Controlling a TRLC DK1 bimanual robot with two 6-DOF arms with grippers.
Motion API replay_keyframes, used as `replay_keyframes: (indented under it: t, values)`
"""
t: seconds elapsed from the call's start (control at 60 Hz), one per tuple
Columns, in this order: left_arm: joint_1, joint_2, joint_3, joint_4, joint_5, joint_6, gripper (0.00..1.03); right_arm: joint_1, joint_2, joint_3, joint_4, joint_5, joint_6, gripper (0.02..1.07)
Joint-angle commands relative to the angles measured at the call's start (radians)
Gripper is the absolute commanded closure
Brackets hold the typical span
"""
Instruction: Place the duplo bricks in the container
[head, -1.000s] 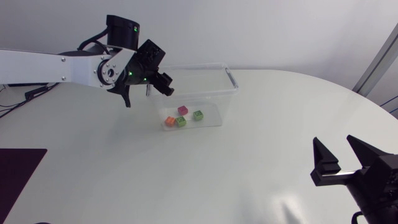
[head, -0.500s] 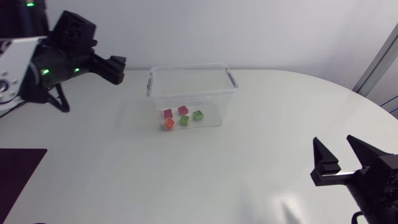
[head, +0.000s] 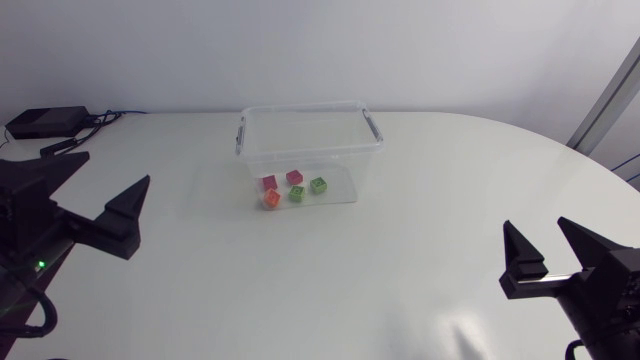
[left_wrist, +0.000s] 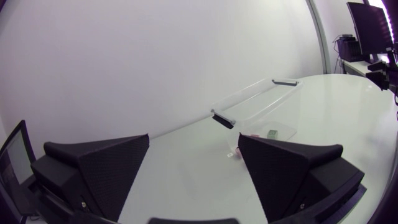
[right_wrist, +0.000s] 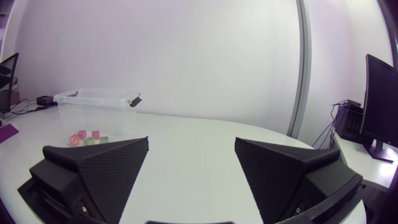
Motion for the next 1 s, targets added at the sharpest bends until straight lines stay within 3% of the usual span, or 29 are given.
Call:
replay_keyframes:
  t: [0.0,0.783,0.983]
  values:
    - [0.023,-0.046,-0.048,0.001,0.006,-0.053,0.03,-0.005,-0.007,-0.020,0.008,-0.003,-0.006,0.07]
    - [0.210,-0.437,-0.353,-0.025,0.086,-0.334,0.03,0.002,-0.004,-0.020,0.018,0.016,0.060,0.07]
    - [0.213,-0.444,-0.358,-0.025,0.087,-0.339,0.03,0.002,-0.004,-0.020,0.018,0.016,0.061,0.07]
